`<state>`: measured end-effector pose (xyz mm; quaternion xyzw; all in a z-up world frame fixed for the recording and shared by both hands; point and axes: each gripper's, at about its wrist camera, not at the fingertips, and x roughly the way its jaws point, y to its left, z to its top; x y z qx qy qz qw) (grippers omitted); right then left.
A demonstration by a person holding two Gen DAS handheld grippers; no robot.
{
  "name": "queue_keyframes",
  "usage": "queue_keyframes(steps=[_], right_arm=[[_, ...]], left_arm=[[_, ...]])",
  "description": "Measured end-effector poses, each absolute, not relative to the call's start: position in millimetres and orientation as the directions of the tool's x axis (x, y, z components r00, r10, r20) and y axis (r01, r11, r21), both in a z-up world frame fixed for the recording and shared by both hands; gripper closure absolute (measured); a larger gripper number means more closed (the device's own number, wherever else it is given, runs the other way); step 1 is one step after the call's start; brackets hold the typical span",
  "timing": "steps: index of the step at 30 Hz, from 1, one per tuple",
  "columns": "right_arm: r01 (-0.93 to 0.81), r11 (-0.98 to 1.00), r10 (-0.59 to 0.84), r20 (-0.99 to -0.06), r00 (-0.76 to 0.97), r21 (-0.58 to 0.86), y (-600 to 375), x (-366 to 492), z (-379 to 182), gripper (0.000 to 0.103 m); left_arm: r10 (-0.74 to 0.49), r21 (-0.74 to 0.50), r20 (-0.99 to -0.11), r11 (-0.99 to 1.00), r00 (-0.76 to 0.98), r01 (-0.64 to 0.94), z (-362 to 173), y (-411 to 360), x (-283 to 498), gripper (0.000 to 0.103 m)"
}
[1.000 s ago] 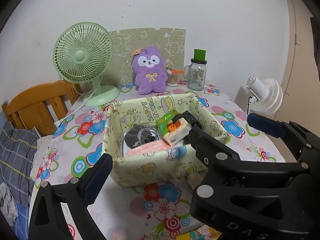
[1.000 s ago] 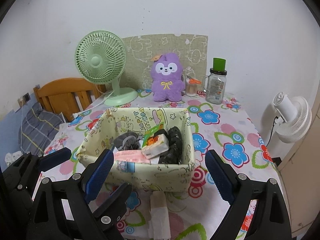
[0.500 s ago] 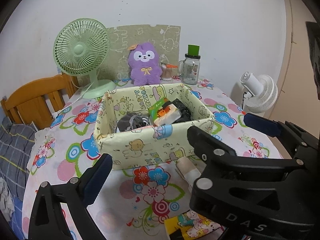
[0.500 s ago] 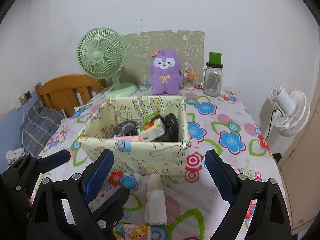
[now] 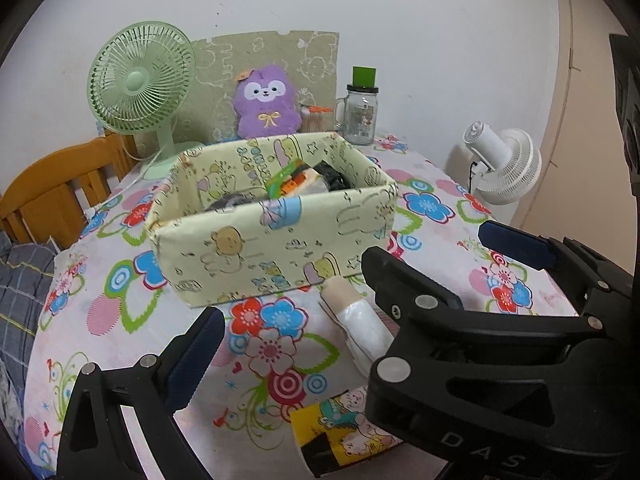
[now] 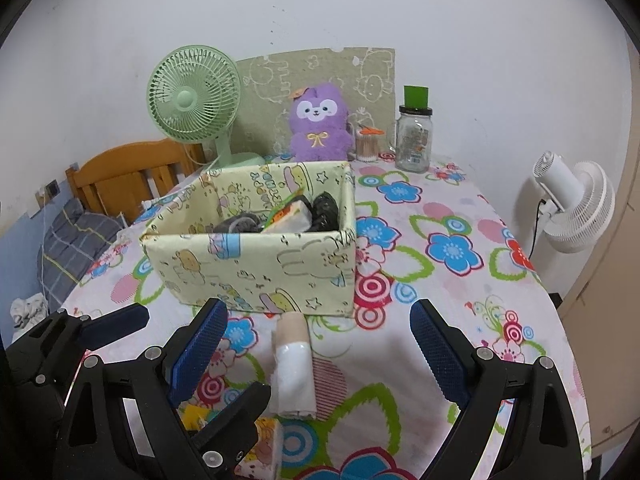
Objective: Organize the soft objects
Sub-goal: 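Withdraw both tools from the box toward the white roll and yellow pouch, then grasp the white paper roll with the right tool while the left tool grasps the yellow pouch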
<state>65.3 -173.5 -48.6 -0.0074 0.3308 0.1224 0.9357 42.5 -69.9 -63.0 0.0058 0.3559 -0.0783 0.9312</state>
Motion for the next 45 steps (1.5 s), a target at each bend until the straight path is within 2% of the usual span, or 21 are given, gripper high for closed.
queue_keyframes(steps=[27, 29, 33, 45], right_arm=[[-0.226, 0.974, 0.157, -0.7, 0.697, -0.007, -177.9, 51.9, -100.1, 0.009], [-0.233, 0.972, 0.149, -0.706, 0.693, -0.024, -174.6, 52.1, -103.4, 0.009], [-0.249, 0.967, 0.138, -0.715, 0.685, -0.052, -168.2, 53.0, -109.2, 0.009], [-0.261, 0.965, 0.154, -0.729, 0.667, -0.035, -159.3, 63.6, -112.9, 0.009]], left_arm=[[-0.186, -0.078, -0.751, 0.978, 0.633, 0.194, -117.5, -85.5, 32.8, 0.002], [-0.191, -0.075, -0.757, 0.976, 0.624, 0.206, -121.5, -87.6, 31.7, 0.004], [-0.175, -0.06, -0.773, 0.977, 0.61, 0.205, -129.1, -88.8, 30.4, 0.016], [-0.172, -0.061, -0.763, 0.979, 0.622, 0.196, -129.4, -78.0, 34.9, 0.018]])
